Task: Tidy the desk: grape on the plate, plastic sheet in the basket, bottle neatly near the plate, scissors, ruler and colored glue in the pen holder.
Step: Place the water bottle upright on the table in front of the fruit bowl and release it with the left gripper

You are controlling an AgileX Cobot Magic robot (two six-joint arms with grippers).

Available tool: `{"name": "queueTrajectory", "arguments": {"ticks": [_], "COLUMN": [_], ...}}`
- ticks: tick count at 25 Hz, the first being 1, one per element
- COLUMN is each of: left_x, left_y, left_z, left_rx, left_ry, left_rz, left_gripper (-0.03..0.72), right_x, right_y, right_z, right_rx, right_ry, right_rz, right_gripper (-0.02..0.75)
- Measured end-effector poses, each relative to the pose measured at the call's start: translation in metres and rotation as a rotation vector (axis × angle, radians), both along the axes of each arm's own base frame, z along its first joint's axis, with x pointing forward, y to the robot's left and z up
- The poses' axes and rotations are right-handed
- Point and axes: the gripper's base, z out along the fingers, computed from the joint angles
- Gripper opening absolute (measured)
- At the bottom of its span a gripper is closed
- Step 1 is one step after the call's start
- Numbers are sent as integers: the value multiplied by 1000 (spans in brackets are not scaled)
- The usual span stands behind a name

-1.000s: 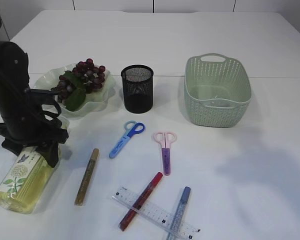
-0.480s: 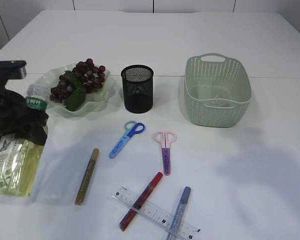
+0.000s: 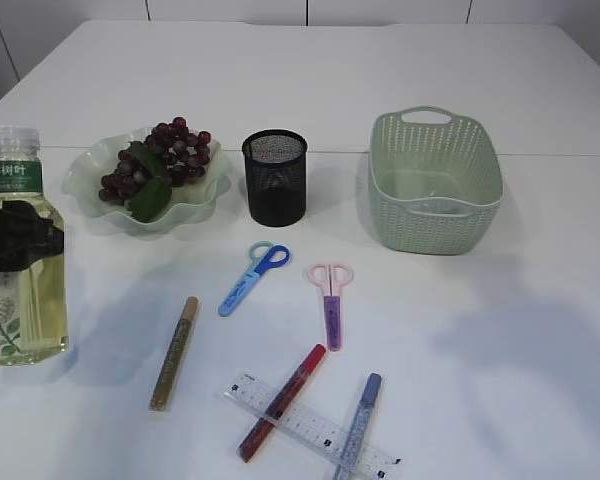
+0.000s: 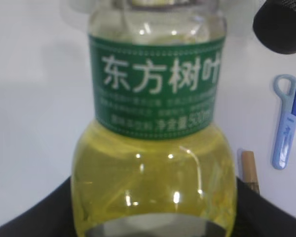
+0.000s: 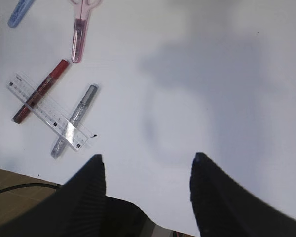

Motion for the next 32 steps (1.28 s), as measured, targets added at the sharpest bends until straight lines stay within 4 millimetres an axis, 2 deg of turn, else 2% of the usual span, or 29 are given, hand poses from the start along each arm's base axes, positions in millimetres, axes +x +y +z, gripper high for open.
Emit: {"name": "queueTrajectory", "arguments": {"ticks": [3,11,17,23,26,29,32], "left_x": [-1,13,20,6,8,12,15], "left_y": [1,-1,-2,1,1,1,0], "left_z": [-3,12,8,-11,-16,-26,-45], "left_rx": [1,-7,-16,-35,-40,-38,-28], "left_ry": [-79,-331,-467,-653,-714,-721,-661], "left_rz": [-1,-15,-17,-9,-6,-7,-14], "left_gripper": [429,429,429,429,429,429,429], "right_x": [0,1,1,0,-6,-10,-17], "right_y": [-1,-4,-5,-8,-11,-15,-18], "right_z": [0,0,-1,1,9,20,21], "right_rx": [-7,-53,-65,-102,-113,-122,-130], "right_ry": [-1,-12,-16,-33,-99,-218,-307], "right_rz": [-1,9,18,32,27,16,10], "right_gripper": [437,442,440,439,439,439,439]}}
